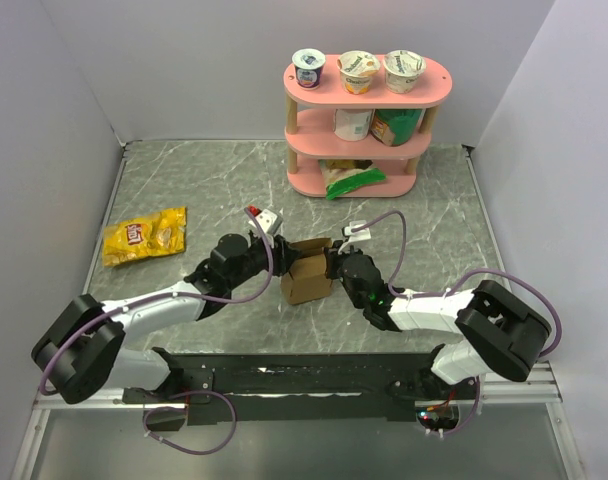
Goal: Fold the paper box
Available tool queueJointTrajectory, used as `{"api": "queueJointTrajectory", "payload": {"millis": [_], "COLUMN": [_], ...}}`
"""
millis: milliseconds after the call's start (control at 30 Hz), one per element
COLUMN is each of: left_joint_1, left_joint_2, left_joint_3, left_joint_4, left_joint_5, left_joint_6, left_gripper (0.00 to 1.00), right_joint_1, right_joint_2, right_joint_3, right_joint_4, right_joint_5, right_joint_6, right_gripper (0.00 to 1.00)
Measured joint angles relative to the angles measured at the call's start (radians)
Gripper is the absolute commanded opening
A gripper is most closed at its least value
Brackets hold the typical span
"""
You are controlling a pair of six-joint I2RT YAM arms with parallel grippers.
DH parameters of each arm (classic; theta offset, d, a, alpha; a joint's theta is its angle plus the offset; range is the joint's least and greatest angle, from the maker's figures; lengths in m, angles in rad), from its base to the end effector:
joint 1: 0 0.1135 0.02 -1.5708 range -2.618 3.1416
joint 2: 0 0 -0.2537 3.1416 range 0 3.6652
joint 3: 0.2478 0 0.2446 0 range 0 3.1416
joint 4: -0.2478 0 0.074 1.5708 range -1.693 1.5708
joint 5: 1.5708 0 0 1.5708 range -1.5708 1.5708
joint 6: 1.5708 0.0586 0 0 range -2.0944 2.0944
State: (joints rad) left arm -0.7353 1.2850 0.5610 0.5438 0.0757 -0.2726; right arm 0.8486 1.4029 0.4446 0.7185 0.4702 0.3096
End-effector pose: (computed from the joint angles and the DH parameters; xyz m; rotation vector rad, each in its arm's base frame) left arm 0.2167 -0.2019 0.2210 0.4730 1.7573 -0.7931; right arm 0.2087 0.1968 0.1741 -0.1506 1.7961 0.4058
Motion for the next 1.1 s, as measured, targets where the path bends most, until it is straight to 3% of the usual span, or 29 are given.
{"api": "queueJointTrajectory", "payload": {"millis": [233,533,867,1100], "left_joint_1": [-0.009,-0.110,-0.241,-0.260], "left_joint_2": [-0.002,-0.009,0.039,0.067], "left_joint_3": [-0.045,-0.095,-0.068,-0.029], "left_joint_4": [0.094,0.191,0.200,0.163], "left_joint_5": [0.003,-0.134,-0.461,-0.577], "left_joint_6": [0.002,0.053,0.053,-0.005], "left_gripper": [0.27,0.09,0.07,0.06], "right_joint_1": [0.000,0.005,0.009,0.010], "right_joint_2": [0.001,0.004,0.015,0.013], "right_joint_3": [0.002,0.011,0.027,0.026], "right_joint_4": [-0.004,-0.018,-0.035,-0.038], "right_joint_5": [0.004,0.018,0.035,0.043], "right_joint_6": [0.001,0.010,0.016,0.016], "right_gripper": [0.00,0.00,0.00,0.00]}}
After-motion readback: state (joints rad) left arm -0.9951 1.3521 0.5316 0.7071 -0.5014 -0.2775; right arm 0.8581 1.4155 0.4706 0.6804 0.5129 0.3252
